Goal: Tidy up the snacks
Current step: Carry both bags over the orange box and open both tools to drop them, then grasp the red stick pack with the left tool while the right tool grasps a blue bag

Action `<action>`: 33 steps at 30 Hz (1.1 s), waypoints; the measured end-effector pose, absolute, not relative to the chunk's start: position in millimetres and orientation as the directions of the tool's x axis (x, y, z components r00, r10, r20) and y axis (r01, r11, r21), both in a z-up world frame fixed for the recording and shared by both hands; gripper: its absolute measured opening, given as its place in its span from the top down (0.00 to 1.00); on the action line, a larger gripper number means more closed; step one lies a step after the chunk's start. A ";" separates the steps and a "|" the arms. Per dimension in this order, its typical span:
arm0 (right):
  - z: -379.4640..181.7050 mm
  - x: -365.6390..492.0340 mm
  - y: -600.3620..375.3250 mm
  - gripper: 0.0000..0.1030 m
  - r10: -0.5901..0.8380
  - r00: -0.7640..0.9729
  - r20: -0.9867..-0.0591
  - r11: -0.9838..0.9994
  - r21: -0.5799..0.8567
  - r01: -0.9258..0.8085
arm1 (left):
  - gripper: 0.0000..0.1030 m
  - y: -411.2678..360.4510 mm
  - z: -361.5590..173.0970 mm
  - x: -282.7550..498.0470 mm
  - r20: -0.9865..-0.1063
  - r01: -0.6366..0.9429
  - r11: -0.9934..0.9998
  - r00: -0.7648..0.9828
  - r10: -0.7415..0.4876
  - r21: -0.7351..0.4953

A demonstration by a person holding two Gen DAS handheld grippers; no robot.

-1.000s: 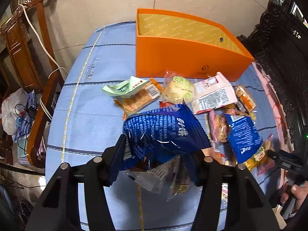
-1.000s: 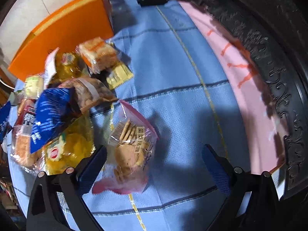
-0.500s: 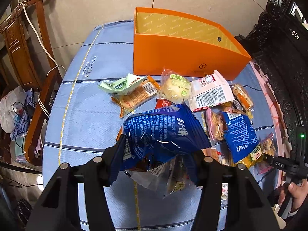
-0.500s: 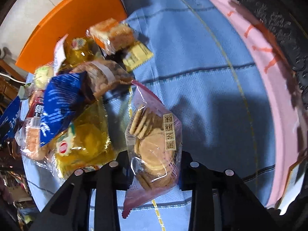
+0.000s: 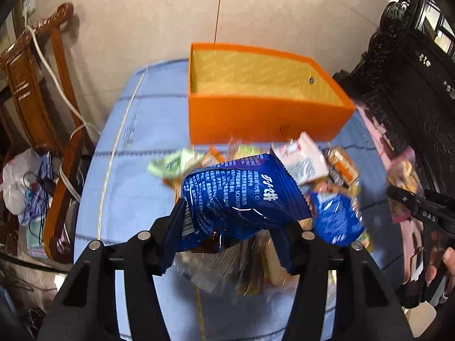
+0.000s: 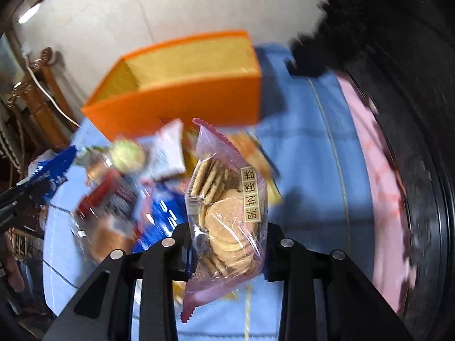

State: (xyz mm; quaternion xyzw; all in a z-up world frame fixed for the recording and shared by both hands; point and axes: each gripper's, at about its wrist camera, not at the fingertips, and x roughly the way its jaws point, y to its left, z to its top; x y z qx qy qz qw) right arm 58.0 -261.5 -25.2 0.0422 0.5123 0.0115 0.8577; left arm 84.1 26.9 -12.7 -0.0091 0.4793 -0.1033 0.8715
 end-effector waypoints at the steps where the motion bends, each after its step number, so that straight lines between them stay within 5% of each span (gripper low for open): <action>1: -22.3 65.3 -259.9 0.68 0.073 0.483 -0.873 0.996 0.090 0.012 | 0.47 25.0 -8.2 89.4 -0.827 0.174 0.978 0.528 -0.191 -0.115; 12: 24.7 207.2 -235.3 0.68 0.142 0.588 -0.797 0.989 0.134 -0.057 | 0.46 -24.9 26.3 217.0 -0.783 0.196 0.973 0.583 -0.219 -0.126; 26: -54.7 311.0 -220.0 0.64 0.066 0.444 -0.894 0.997 0.075 0.003 | 0.43 -53.4 -40.6 311.1 -0.881 0.125 0.989 0.456 -0.127 -0.077; 30: -42.3 302.8 -221.4 0.41 0.052 0.507 -0.861 0.997 0.072 0.019 | 0.04 -50.7 -31.3 299.5 -0.849 0.079 0.997 0.525 -0.061 -0.022; 33: -30.0 289.8 -227.4 0.38 0.042 0.527 -0.849 0.998 0.064 0.025 | 0.04 -51.8 -18.2 290.4 -0.822 0.086 0.996 0.569 -0.036 0.016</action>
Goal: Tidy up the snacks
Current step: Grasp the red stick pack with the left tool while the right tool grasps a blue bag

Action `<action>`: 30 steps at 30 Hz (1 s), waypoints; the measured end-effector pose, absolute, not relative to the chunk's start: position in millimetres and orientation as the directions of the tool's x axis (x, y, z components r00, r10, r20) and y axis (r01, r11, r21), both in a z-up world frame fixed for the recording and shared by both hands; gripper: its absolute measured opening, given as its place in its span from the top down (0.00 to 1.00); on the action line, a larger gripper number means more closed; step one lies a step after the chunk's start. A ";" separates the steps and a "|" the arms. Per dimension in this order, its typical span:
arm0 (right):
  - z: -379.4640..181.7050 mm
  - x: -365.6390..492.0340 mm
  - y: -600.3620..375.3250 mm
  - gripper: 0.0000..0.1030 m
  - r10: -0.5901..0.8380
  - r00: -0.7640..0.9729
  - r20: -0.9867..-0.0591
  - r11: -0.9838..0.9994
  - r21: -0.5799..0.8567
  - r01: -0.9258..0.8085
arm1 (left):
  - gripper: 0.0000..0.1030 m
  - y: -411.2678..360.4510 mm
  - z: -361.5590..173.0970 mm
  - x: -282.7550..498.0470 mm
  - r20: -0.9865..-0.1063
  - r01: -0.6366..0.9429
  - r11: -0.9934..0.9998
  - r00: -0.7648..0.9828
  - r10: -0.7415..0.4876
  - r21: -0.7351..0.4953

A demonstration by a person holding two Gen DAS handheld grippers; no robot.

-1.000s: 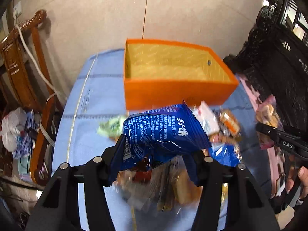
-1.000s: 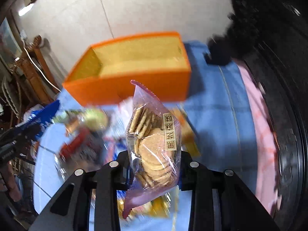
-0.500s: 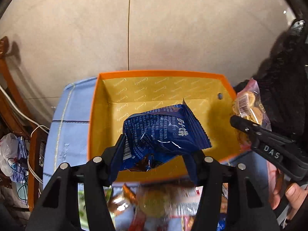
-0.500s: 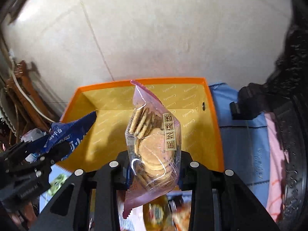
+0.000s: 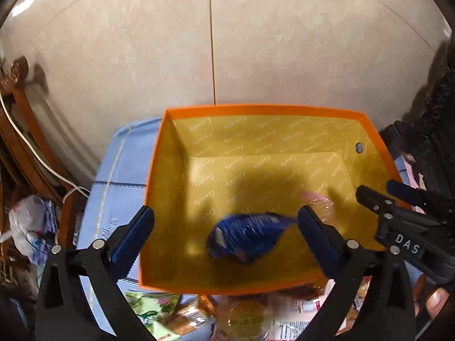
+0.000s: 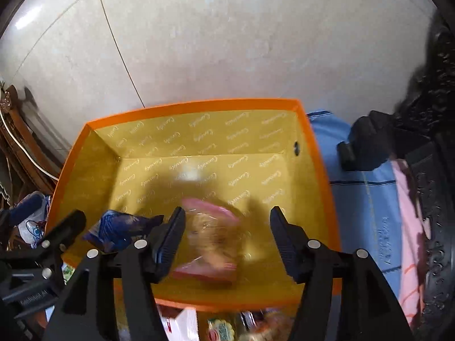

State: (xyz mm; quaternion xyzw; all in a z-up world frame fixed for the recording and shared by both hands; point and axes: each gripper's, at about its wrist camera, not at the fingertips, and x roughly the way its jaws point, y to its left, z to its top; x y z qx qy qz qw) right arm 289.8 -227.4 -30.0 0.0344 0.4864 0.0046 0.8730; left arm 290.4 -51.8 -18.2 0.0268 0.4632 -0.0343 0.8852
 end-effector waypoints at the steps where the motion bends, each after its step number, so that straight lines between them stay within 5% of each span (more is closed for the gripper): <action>1: -26.2 284.5 -229.4 0.35 0.046 0.533 -0.845 0.997 0.074 0.030 | 0.04 -51.1 -13.9 286.1 -0.827 0.090 0.996 0.561 -0.044 0.008; 6: -6.0 243.0 -242.4 0.28 0.033 0.568 -0.822 0.997 0.069 0.042 | 0.04 -44.1 9.3 252.7 -0.806 0.110 0.994 0.587 -0.076 -0.013; 10: 7.3 204.0 -257.4 0.05 -0.008 0.590 -0.807 0.995 0.053 0.086 | 0.04 -37.6 22.0 218.2 -0.798 0.116 0.992 0.593 -0.103 -0.042; 17: 0.8 128.2 -283.2 0.05 0.011 0.573 -0.819 0.984 0.110 0.138 | 0.04 -21.0 26.9 153.4 -0.797 0.140 0.990 0.595 -0.105 -0.026; 30: -55.8 29.1 -285.4 0.05 0.066 0.436 -0.898 0.964 0.170 0.204 | 0.04 15.1 -55.1 81.9 -0.898 0.105 0.994 0.440 -0.033 0.015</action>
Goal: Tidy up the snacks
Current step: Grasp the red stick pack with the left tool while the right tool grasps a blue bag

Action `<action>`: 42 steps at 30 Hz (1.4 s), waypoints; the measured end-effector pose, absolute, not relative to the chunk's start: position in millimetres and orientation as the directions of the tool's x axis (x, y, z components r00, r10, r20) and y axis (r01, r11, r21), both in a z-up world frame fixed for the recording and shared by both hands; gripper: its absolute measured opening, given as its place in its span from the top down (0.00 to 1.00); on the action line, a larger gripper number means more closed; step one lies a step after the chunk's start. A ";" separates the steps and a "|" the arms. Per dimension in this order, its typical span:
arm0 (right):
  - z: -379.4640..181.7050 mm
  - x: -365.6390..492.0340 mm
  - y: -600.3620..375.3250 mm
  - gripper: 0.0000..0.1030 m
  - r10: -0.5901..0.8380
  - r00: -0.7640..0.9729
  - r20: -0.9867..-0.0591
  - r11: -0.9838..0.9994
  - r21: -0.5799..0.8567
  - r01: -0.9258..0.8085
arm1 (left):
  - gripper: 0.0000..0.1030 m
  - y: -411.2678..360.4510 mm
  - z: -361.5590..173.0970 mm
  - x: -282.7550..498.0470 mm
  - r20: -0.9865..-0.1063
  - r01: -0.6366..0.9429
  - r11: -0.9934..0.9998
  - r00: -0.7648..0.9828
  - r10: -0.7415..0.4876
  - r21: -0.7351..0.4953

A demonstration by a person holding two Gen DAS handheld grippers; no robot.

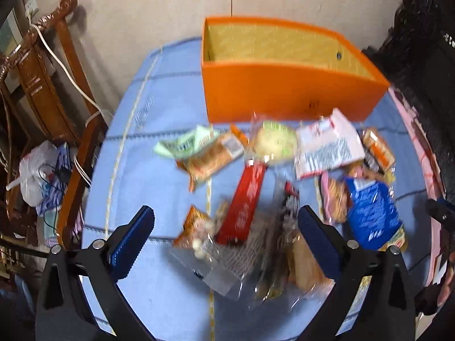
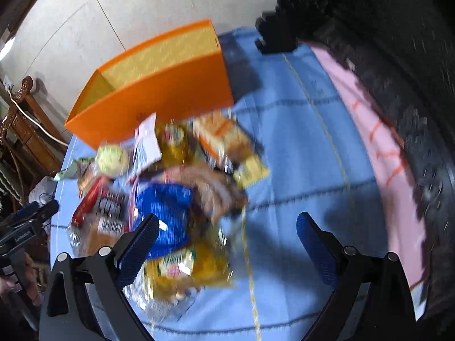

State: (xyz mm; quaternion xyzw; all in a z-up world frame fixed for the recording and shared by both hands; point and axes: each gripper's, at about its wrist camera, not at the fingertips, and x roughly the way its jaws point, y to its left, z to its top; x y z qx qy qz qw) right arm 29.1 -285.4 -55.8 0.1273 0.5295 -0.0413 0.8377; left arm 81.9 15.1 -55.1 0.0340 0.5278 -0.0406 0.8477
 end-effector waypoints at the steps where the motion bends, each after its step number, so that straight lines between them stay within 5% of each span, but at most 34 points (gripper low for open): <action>1: -59.1 25.3 -284.4 0.05 0.078 0.426 -0.901 0.961 0.181 0.208 | 0.04 14.6 -59.9 79.8 -0.901 0.105 0.994 0.433 -0.031 0.016; 27: -84.7 4.2 -285.5 0.05 0.102 0.335 -0.937 0.941 0.200 0.274 | 0.06 16.4 -122.5 128.7 -0.945 0.153 0.986 0.328 0.013 0.067; 31: -86.7 8.0 -281.1 0.05 0.093 0.323 -0.942 0.947 0.184 0.262 | 0.48 15.0 -135.8 134.8 -0.963 0.171 0.985 0.261 -0.059 -0.014; 33: -86.6 9.5 -279.7 0.05 0.093 0.320 -0.943 0.950 0.181 0.256 | 0.60 14.4 -136.9 135.4 -0.963 0.171 0.984 0.257 -0.084 -0.040; 37: -86.8 12.0 -277.2 0.05 0.093 0.313 -0.945 0.953 0.176 0.247 | 0.76 13.9 -127.2 133.0 -0.952 0.180 0.982 0.290 -0.101 -0.050; 42: -90.4 13.6 -278.5 0.05 0.088 0.302 -0.949 0.954 0.167 0.250 | 0.77 20.1 -97.0 119.9 -0.928 0.180 0.978 0.334 -0.164 -0.108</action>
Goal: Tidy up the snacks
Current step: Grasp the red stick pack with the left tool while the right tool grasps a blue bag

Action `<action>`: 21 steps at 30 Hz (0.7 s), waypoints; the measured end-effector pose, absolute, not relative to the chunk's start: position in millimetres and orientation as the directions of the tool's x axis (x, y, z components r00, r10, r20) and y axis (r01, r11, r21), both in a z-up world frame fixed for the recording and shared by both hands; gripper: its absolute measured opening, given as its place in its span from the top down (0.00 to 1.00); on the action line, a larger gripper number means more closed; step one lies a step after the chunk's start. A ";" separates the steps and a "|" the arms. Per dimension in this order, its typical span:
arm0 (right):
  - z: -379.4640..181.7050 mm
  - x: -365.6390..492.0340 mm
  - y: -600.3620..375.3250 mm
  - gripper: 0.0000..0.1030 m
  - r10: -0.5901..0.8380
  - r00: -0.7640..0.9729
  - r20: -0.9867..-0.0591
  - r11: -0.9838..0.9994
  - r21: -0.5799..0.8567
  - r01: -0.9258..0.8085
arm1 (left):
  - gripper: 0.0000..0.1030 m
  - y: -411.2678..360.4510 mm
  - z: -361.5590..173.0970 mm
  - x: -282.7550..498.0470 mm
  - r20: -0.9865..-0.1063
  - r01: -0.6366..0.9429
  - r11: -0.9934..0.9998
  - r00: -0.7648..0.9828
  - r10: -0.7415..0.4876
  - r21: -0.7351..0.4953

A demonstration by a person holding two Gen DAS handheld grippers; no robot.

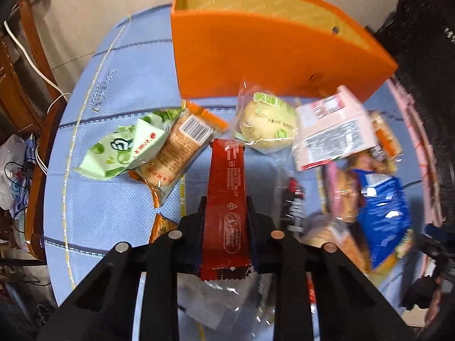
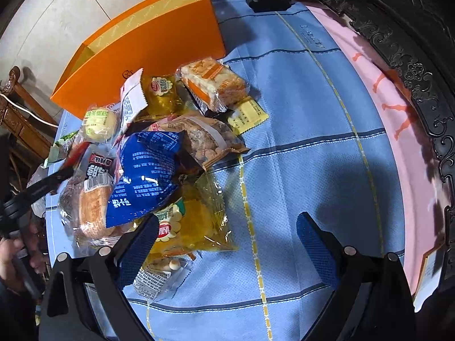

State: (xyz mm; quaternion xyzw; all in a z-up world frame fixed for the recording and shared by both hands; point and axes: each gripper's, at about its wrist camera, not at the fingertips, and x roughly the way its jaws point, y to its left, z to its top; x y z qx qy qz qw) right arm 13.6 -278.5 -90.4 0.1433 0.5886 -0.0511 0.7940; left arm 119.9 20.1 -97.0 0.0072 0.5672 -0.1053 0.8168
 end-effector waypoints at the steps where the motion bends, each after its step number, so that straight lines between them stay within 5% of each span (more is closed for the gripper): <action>1: -91.2 14.0 -279.0 0.05 0.085 0.299 -0.950 0.954 0.164 0.250 | 0.77 20.3 -89.8 115.4 -0.922 0.189 0.977 0.351 -0.162 -0.099; 21: -93.5 76.5 -198.1 0.08 0.120 0.279 -0.953 0.983 0.154 0.104 | 0.77 46.3 -50.5 54.8 -0.887 0.157 0.975 0.411 -0.208 -0.156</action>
